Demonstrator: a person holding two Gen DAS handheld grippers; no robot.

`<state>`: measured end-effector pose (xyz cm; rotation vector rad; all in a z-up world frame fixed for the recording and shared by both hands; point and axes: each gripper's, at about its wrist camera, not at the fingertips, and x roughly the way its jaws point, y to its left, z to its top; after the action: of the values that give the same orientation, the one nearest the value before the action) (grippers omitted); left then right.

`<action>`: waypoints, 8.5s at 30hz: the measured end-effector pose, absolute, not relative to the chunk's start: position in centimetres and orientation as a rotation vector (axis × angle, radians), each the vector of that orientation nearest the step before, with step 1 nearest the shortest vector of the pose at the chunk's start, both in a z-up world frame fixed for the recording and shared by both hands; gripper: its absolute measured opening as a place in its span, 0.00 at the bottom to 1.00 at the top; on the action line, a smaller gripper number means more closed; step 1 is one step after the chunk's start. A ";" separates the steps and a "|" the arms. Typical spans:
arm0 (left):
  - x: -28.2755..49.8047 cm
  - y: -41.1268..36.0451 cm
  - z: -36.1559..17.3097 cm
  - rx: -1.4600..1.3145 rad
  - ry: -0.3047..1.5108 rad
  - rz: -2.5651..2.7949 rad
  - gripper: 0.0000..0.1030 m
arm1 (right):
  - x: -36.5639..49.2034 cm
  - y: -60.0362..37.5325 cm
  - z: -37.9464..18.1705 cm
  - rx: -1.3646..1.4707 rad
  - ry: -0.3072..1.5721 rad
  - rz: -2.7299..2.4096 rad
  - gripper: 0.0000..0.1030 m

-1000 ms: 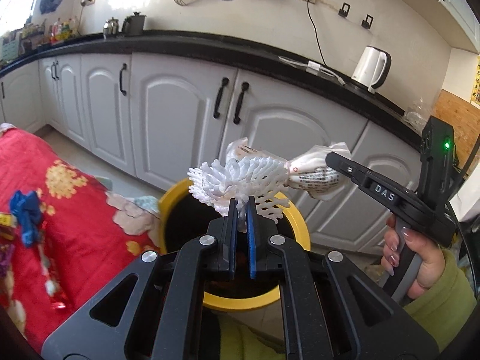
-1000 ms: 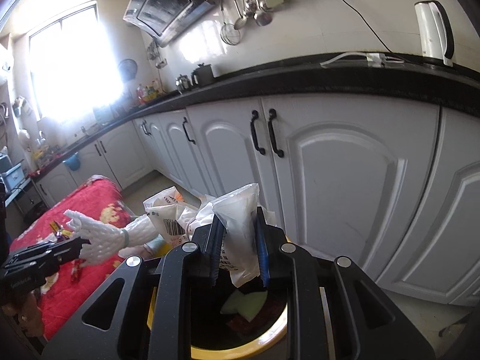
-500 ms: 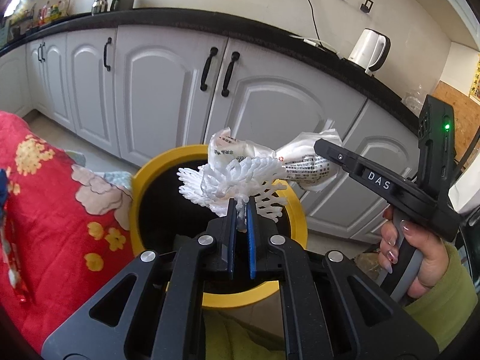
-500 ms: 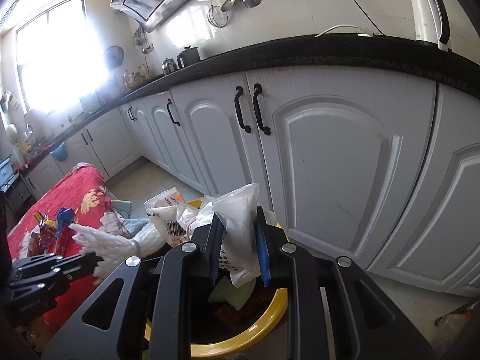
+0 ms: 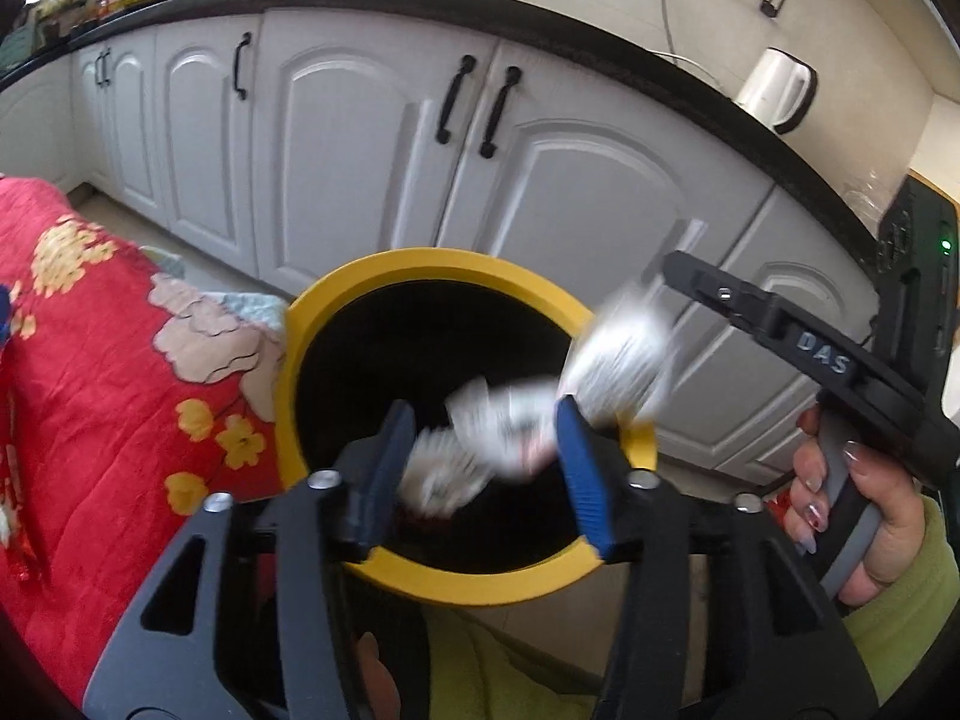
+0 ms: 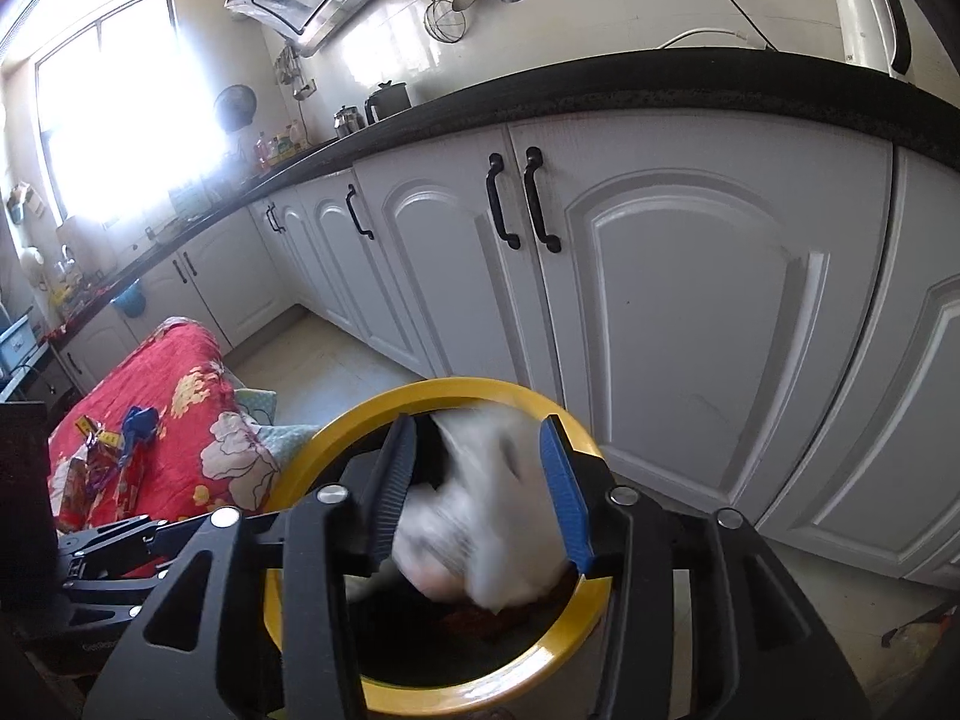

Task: Collect trash
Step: 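Carry both items over the yellow bin and open both tools to drop them, then move both tools back toward the candy wrappers on the table, then grasp the red snack tube with the left tool while the right tool grasps the red wrapper, then carry the red tube and red wrapper over the yellow bin with both tools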

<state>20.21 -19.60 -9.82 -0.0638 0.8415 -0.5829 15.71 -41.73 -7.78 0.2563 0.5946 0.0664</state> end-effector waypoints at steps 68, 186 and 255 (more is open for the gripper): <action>14.7 0.6 0.9 -0.237 0.513 -0.135 0.89 | 11.8 -26.6 -0.3 0.150 0.458 0.381 0.84; 16.5 7.0 -3.7 -0.283 0.719 -0.070 0.25 | 15.7 -15.2 -6.4 0.102 0.713 0.589 0.15; 15.1 -15.7 -3.6 -0.021 0.658 -0.451 0.25 | 15.1 -36.2 -4.6 0.225 0.560 0.256 0.15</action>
<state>15.12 -15.67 -3.57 -0.0212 0.6584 -0.4507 15.07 -36.17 -4.65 0.2254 0.5602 0.2563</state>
